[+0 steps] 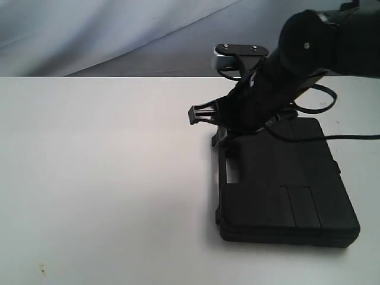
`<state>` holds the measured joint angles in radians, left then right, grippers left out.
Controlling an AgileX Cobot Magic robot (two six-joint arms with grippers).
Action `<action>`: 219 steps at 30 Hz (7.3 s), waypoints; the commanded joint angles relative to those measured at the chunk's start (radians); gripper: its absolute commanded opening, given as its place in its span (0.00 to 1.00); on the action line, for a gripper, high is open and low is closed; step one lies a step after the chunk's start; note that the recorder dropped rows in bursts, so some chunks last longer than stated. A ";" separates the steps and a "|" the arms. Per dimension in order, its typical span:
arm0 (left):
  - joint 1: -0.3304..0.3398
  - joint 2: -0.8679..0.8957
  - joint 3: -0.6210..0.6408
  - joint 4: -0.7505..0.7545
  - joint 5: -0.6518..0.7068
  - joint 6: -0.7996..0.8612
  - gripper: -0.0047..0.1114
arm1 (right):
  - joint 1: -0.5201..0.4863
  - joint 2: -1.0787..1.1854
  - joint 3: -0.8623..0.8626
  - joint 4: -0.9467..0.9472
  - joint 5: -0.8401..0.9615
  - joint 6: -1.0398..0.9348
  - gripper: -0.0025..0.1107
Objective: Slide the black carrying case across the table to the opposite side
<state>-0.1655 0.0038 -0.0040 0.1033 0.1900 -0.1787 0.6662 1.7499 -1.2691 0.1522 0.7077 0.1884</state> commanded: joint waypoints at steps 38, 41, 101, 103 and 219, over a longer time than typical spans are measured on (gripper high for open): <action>-0.007 -0.004 0.004 -0.004 -0.001 0.001 0.04 | 0.010 0.199 -0.147 -0.074 0.061 0.188 0.34; -0.007 -0.004 0.004 -0.004 -0.001 0.001 0.04 | 0.010 0.221 -0.147 -0.103 0.070 0.212 0.34; -0.007 -0.004 0.004 -0.004 -0.001 0.001 0.04 | 0.232 0.601 -0.572 -0.045 -0.020 0.464 0.02; -0.007 -0.004 0.004 -0.004 -0.001 0.001 0.04 | 0.232 0.605 -0.581 -0.063 -0.027 0.501 0.02; -0.007 -0.004 0.004 -0.004 -0.001 0.001 0.04 | -0.163 -0.730 0.255 -1.320 -0.387 0.728 0.02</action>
<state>-0.1655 0.0038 -0.0040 0.1033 0.1900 -0.1787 0.5160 1.0262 -1.0182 -1.2047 0.3384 0.9445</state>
